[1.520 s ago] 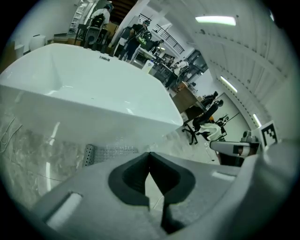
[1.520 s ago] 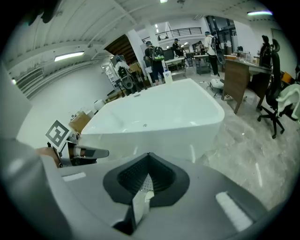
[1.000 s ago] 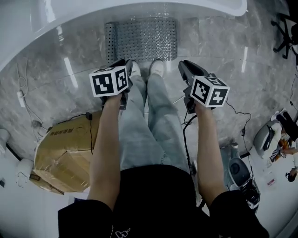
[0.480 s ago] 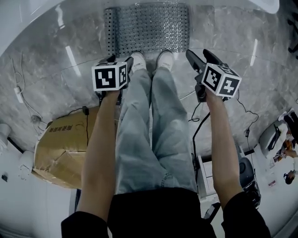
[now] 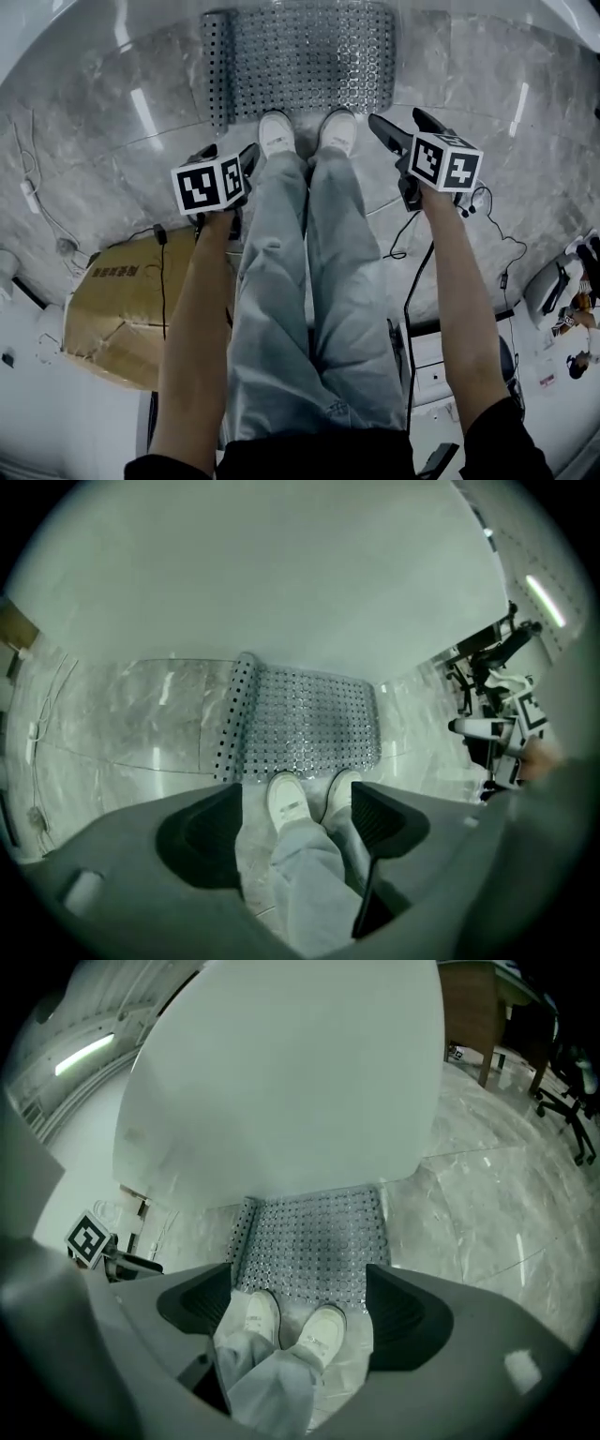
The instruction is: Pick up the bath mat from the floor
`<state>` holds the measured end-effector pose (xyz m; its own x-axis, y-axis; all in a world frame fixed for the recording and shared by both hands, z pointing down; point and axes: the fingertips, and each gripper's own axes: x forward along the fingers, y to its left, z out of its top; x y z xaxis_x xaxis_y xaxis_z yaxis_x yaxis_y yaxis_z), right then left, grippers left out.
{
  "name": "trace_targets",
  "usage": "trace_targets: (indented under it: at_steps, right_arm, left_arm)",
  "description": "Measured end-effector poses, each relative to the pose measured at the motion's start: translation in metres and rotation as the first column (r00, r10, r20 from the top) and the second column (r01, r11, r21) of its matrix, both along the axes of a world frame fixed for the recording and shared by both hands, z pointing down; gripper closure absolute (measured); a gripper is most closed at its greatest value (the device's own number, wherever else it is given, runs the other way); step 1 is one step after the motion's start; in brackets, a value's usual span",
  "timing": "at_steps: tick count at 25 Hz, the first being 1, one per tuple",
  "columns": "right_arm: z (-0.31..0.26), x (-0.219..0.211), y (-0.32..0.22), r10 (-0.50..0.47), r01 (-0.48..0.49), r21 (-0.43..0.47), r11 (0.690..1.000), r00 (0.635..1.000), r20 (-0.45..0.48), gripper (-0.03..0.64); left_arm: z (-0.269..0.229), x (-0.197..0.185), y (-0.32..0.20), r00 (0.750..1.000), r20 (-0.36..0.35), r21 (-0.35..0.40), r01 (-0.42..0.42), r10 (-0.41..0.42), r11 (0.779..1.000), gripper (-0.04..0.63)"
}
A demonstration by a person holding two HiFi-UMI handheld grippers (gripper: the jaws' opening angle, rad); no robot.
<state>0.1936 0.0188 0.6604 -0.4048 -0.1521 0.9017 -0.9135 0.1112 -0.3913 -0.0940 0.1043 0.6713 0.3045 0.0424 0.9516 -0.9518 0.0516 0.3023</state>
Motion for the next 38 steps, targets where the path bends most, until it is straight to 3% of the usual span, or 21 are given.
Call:
trace_targets:
  at_steps: [6, 13, 18, 34, 38]
  right_arm:
    - [0.061, 0.002, -0.002, -0.050, 0.052, -0.051, 0.997, 0.998, 0.028, 0.112]
    - [0.120, 0.022, -0.001, -0.066, 0.066, -0.103, 0.992, 0.998, 0.006, 0.095]
    - [0.149, 0.034, -0.015, -0.031, 0.031, -0.104, 0.994, 1.000, 0.007, 0.092]
    - [0.246, 0.057, -0.039, -0.152, 0.151, -0.106, 0.983, 0.988, 0.001, 0.092]
    - [0.267, 0.067, -0.049, -0.145, 0.144, -0.089, 0.986, 0.989, -0.007, 0.095]
  left_arm:
    - [0.050, -0.012, 0.006, 1.000, -0.001, -0.037, 0.009, -0.009, 0.999, 0.158]
    - [0.103, -0.022, -0.026, 1.000, -0.016, 0.009, 0.026, -0.026, 1.000, 0.090]
    - [0.140, -0.029, -0.044, 1.000, -0.008, 0.020, -0.007, 0.007, 1.000, 0.084]
    - [0.252, -0.062, -0.071, 0.994, 0.039, 0.036, -0.101, 0.100, 0.994, 0.084]
    - [0.268, -0.082, -0.072, 0.991, 0.086, 0.032, -0.103, 0.100, 0.994, 0.084]
